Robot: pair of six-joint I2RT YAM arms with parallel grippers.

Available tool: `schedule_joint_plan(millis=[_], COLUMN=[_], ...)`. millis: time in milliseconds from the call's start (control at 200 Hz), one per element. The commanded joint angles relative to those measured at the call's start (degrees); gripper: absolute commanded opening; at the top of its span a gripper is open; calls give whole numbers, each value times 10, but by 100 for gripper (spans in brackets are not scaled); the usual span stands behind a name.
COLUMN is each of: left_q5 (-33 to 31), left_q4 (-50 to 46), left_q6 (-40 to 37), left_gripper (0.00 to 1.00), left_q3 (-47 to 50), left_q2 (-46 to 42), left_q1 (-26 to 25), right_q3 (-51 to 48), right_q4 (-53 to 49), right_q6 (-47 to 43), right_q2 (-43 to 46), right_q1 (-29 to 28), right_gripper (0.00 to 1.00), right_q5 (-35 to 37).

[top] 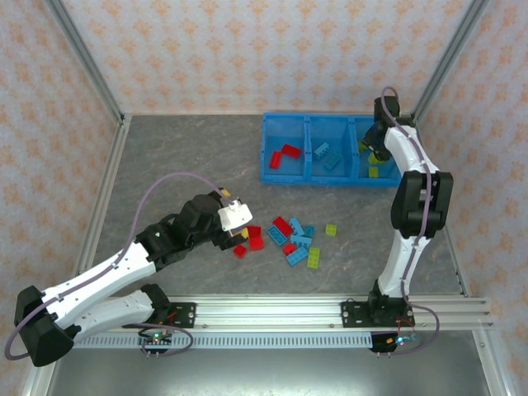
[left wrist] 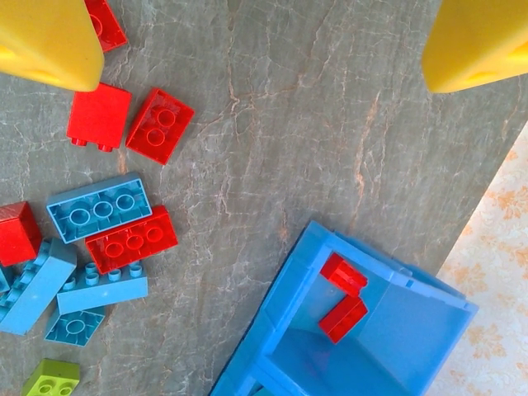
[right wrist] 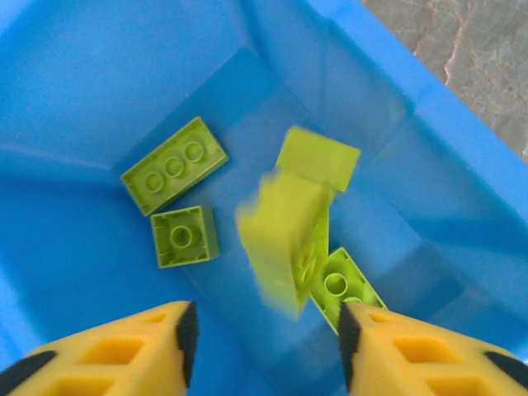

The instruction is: Sort the legos into containers by color

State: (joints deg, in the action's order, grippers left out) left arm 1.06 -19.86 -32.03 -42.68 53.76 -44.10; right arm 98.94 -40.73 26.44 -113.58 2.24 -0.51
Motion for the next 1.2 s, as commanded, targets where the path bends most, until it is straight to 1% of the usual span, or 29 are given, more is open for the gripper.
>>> schedule_joint_plan(millis=[0, 55, 130, 190, 245, 310, 345, 450, 566, 696, 881, 976, 1061, 1196], left_q5=[-4, -3, -3, -2, -1, 0, 0, 7, 9, 12, 6, 1, 7, 68], left_q4=[3, 2, -1, -4, -4, -5, -5, -8, -8, -7, -7, -8, -8, -9], left_q6=[-3, 2, 10, 13, 12, 10, 8, 4, 3, 4, 5, 2, -2, -10], left_gripper=[100, 100, 100, 100, 100, 100, 100, 100, 100, 100, 100, 100, 100, 100], left_q3=[-1, -2, -7, -11, -10, -10, -12, -13, -15, -17, -15, -12, -11, -5], left_q2=[0, 4, 11, 14, 15, 16, 16, 20, 26, 35, 40, 39, 36, 25], left_q1=[3, 3, 2, 3, 3, 2, 2, 2, 3, 3, 3, 3, 3, 3], right_q3=[-32, -85, -191, -255, -295, -340, -355, -393, -425, -441, -433, -440, -441, -467], right_q4=[-13, 11, 68, 78, 63, 42, 18, -48, -74, -58, -27, 5, 11, 27], right_q6=[12, 24, 27, 19, 9, -12, -24, -36, -37, -40, -50, -51, -45, -28], right_q2=[84, 137, 226, 294, 344, 389, 405, 429, 417, 359, 262, 227, 200, 204], right_q1=[-3, -10, -32, -53, -74, -101, -116, -170, -218, -242, -258, -258, -258, -259], right_gripper=[53, 54, 55, 56, 57, 58, 59, 59, 61, 64, 64, 59, 54, 42], right_q5=[-19, -24, -17, -15, -19, -50, -60, -55, -56, -70, -21, -44, -63, -64])
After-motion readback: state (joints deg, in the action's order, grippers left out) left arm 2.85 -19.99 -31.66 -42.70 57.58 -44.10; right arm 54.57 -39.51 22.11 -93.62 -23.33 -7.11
